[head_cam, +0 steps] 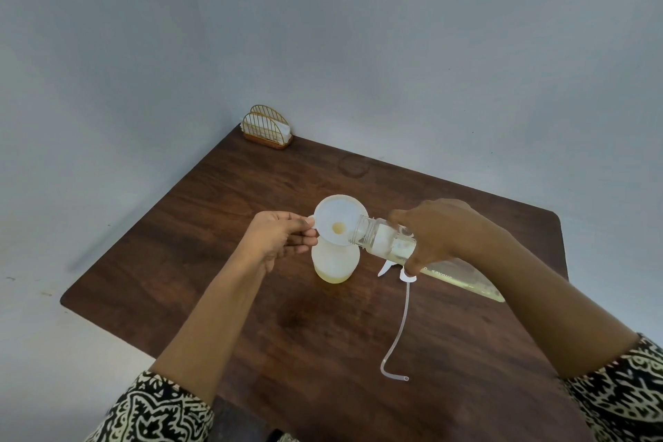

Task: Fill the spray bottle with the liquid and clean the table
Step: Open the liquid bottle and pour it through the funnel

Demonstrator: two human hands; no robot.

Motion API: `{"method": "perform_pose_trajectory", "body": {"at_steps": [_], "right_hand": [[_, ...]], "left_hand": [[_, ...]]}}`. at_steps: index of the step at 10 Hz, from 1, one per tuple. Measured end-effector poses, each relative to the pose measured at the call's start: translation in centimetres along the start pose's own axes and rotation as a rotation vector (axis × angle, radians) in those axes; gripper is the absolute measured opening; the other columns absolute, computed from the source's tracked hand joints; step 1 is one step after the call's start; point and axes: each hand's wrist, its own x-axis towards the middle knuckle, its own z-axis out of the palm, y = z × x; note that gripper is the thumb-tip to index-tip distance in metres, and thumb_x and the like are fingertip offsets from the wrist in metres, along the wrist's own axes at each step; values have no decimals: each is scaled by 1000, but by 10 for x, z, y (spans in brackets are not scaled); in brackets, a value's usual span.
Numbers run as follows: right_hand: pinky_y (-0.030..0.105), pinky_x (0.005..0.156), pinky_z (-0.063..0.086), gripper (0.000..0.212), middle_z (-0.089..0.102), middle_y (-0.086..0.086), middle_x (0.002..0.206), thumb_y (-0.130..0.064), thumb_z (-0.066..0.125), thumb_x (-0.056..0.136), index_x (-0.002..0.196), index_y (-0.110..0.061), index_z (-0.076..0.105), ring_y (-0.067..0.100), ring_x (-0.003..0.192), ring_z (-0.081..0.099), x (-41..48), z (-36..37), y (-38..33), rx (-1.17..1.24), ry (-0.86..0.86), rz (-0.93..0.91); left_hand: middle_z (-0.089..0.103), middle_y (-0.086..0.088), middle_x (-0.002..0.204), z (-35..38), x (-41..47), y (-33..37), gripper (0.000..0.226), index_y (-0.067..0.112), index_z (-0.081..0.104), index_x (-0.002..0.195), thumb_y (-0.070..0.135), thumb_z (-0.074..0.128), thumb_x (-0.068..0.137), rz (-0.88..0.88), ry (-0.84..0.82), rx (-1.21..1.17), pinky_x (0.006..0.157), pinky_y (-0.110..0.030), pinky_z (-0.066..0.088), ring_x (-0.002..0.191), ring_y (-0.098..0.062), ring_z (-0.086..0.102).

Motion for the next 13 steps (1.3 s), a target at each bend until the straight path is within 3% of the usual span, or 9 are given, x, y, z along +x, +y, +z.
{"method": "perform_pose_trajectory", "body": {"at_steps": [3, 9, 13], "right_hand": [[28, 65, 43, 64, 66, -8, 104, -56, 72, 66, 118, -28, 48, 16, 85, 60, 0, 7, 1, 35, 20, 13], [26, 62, 37, 71, 65, -3, 117, -52, 73, 71, 124, -20, 39, 17, 78, 53, 2, 30, -2, 208, 27, -4], [24, 54, 31, 61, 66, -10, 109, -53, 72, 68, 116, -25, 47, 15, 76, 54, 0, 12, 2, 86, 17, -39]], "left_hand": [[73, -6, 66, 0, -1, 2, 10, 7, 71, 77, 10, 70, 86, -10, 0, 1, 51, -21, 55, 59, -12, 71], [72, -2, 61, 3, -6, 6, 8, 3, 70, 84, 10, 67, 88, -12, -5, 7, 50, -19, 56, 54, -9, 69], [72, -5, 66, 3, -5, 5, 9, 3, 70, 84, 10, 67, 88, -8, 1, 22, 52, -20, 56, 56, -10, 70]]}}
